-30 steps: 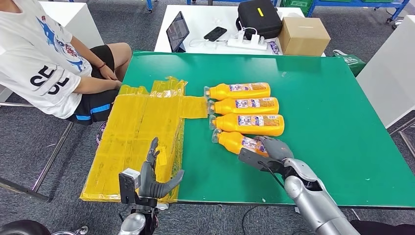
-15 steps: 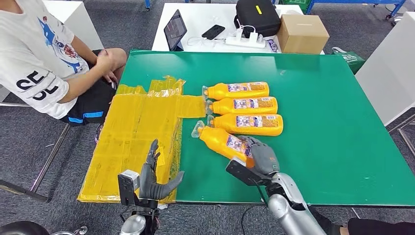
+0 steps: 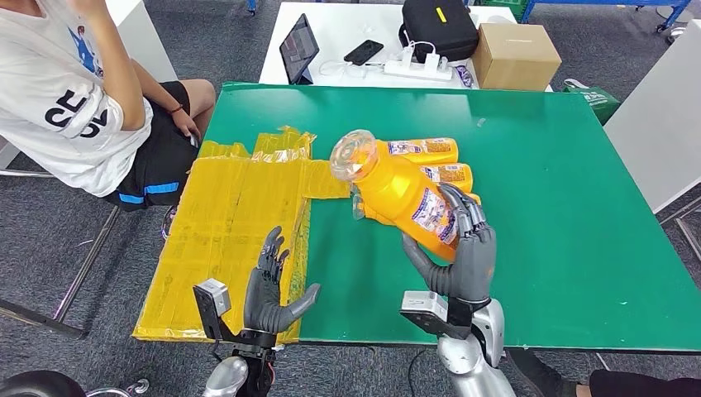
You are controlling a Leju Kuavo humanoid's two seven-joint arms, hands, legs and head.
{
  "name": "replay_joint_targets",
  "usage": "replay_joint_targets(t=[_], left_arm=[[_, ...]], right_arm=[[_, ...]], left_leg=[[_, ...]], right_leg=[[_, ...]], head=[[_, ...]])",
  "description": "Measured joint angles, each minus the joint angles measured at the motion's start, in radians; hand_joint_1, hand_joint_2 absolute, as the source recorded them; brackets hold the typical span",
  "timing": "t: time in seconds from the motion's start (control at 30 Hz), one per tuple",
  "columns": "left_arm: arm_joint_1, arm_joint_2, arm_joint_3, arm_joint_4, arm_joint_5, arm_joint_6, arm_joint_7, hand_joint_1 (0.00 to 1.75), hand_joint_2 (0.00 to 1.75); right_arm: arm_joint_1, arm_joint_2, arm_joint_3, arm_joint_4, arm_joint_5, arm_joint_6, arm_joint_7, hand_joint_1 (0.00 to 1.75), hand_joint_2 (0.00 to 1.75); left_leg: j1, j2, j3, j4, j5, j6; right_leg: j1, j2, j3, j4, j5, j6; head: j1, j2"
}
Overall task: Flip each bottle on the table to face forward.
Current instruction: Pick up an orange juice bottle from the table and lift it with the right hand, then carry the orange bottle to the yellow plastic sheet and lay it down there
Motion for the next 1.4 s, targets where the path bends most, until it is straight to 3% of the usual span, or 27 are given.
replay_joint_targets(t=[0.13,0.4,0.6,0.87,1.4], left_arm=[[0.0,0.008,-0.024,-0.029,0.054,-0.073,0.025,0.0,1.75],[0.002,0.018,-0.047,-0.066,0.088,-0.137,0.034,0.0,1.75],[0.002,0.021,-0.068,-0.086,0.057,-0.146,0.036,0.0,1.75],[0.0,0.021,-0.087,-0.073,-0.002,-0.105,0.036,0.0,1.75],[0.003,0.033,-0.072,-0.022,0.025,-0.136,0.058,0.04,1.75]], right_arm=[[0.024,0.026,-0.037,-0.013,-0.044,-0.001,-0.009,1.75,1.75],[0.049,0.038,-0.024,0.03,-0.114,0.029,-0.01,1.75,1.75],[0.046,0.045,0.133,0.214,-0.212,0.019,-0.011,1.75,1.75],[-0.005,0.096,0.331,0.451,-0.136,-0.003,-0.013,1.75,1.75],[-0.086,0.133,0.403,0.655,-0.072,-0.011,-0.009,1.75,1.75]], left_leg=[[0.0,0.0,0.0,0.0,0.0,0.0],[0.0,0.0,0.0,0.0,0.0,0.0],[0.001,0.0,-0.001,0.0,0.0,0.0],[0.001,0.0,-0.001,0.0,0.0,0.0],[0.001,0.001,-0.002,0.0,0.0,0.0]], right_leg=[[0.0,0.0,0.0,0.0,0.0,0.0],[0.0,0.0,0.0,0.0,0.0,0.0],[0.001,0.0,0.0,0.0,0.0,0.0],[0.001,0.0,-0.002,0.0,0.0,0.0],[0.0,0.0,-0.002,0.0,0.0,0.0]], head=[[0.0,0.0],[0.0,0.0],[0.0,0.0],[0.0,0.0],[0.0,0.0]])
